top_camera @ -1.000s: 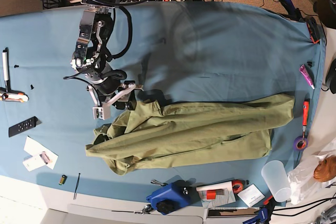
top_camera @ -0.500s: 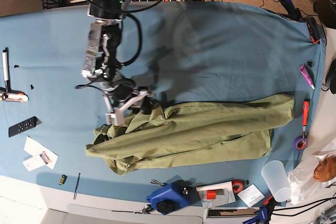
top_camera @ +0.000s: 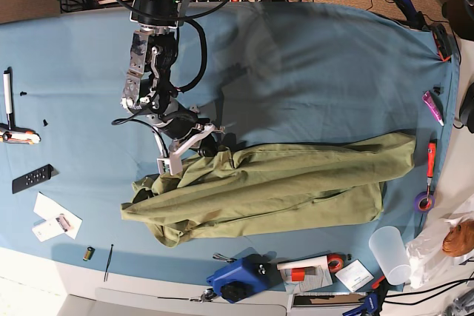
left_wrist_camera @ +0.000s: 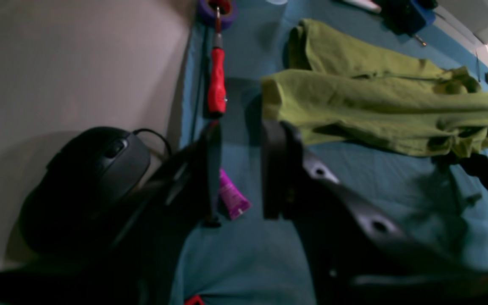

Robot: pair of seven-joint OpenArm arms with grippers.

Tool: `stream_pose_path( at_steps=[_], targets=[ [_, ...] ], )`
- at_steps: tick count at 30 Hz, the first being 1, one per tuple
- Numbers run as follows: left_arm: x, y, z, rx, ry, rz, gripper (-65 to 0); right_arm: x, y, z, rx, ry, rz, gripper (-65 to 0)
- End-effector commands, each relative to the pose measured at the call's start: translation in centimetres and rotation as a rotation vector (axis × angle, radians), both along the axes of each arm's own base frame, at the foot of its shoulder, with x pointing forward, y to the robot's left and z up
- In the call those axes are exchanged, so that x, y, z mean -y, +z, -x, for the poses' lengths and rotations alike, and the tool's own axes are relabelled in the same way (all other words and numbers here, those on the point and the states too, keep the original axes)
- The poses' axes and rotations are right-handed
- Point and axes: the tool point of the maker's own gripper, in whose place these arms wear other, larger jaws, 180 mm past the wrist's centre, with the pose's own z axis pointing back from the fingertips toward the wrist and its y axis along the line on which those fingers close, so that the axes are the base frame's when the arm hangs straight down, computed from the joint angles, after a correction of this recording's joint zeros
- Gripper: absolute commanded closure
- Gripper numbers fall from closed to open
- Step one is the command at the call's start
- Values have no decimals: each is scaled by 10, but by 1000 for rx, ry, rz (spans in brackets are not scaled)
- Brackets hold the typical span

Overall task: Layout the t-shirt on the table in an organized manner, then fold the t-shirt properly
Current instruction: 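Grasp the bunched shirt fabric with the right gripper and tug it, then lower the left gripper to the shirt's opposite end and grasp it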

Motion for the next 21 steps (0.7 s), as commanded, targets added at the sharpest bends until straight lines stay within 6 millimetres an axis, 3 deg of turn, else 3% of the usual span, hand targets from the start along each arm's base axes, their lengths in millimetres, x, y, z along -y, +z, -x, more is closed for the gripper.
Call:
stream_pose_path(
  at_steps=[1,6,11,17,21],
  targets=[
    [-6,22,-6,62,-4,-29,-152,-6,20,-11,76,23,-21,0],
    [-6,22,-6,62,-4,-29,-150,-19,36,-4,105,123,-38,0],
    [-6,22,-6,62,-4,-28,-150,-13,56,2,137,138,19,0],
    [-6,22,-6,62,-5,-29,-150,-13,55,9,111,167,50,0],
    [-6,22,-6,62,-4,-29,-150,-14,55,10,110,177,53,-213]
  ],
)
